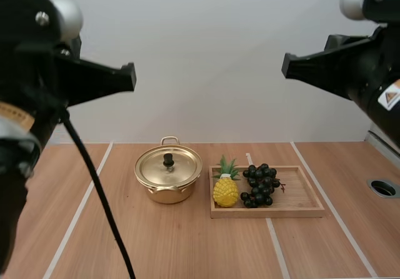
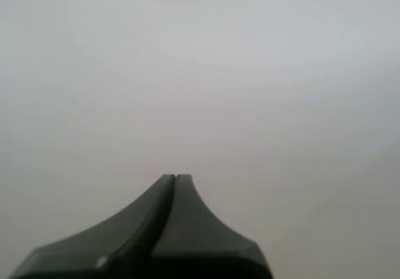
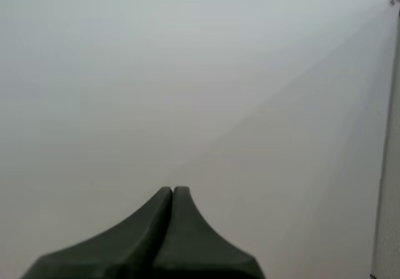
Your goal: Open the pot, put the grape inside, and close it
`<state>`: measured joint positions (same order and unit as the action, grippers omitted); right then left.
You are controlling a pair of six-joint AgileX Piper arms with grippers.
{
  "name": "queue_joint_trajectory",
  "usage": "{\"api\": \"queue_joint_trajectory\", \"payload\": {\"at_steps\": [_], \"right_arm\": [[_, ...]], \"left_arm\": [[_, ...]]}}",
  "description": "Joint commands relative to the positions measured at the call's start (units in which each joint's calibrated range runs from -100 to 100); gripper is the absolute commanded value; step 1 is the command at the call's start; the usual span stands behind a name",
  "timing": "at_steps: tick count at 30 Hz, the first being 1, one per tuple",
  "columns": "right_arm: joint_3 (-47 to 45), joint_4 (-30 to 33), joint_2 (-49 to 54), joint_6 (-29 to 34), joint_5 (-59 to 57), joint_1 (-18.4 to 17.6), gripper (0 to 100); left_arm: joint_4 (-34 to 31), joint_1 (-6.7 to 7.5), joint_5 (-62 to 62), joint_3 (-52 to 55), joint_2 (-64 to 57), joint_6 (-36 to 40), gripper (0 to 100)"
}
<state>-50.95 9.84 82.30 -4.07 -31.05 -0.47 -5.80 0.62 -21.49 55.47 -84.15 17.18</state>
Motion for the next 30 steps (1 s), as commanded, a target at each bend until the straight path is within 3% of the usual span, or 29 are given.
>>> {"api": "queue_joint_trajectory", "payload": {"at_steps": [1,9,11,13,15,17,19,24,30], "right_arm": [[6.3,0.5,-5.9,0.0,1.3,-0.1,0],[20.2,1.7,-18.3,0.0,0.5,-0.1,3],[21.5,1.7,-18.8,0.0,0.3,-0.1,22],[22.0,1.7,-18.9,0.0,-0.1,-0.1,48],[22.0,1.7,-18.9,0.0,-0.1,-0.1,74],[22.0,1.7,-18.9,0.0,-1.2,-0.1,100],[22.0,1.7,-18.9,0.0,-2.0,-0.1,100],[22.0,1.7,-18.9,0.0,-2.3,-0.1,100],[22.0,1.7,-18.9,0.0,-1.8,-0.1,100]], "left_arm": [[0.7,-0.21,0.8,-7.3,6.2,-0.2,0],[0.8,-0.8,-5.8,-23.5,18.8,-0.2,1],[0.8,-1.3,-10.4,-25.0,20.4,-0.2,7],[0.7,-1.8,-11.4,-25.2,21.6,-0.2,21],[0.7,-2.2,-11.2,-25.2,22.1,-0.2,42],[0.7,-2.35,-11.2,-25.2,22.3,-0.2,69],[0.5,-2.61,-12.7,-25.2,22.3,-0.2,98],[0.5,-2.97,-17.1,-25.2,22.4,-5.6,100],[0.5,-2.97,-16.2,-25.2,22.5,-7.0,100]]}}
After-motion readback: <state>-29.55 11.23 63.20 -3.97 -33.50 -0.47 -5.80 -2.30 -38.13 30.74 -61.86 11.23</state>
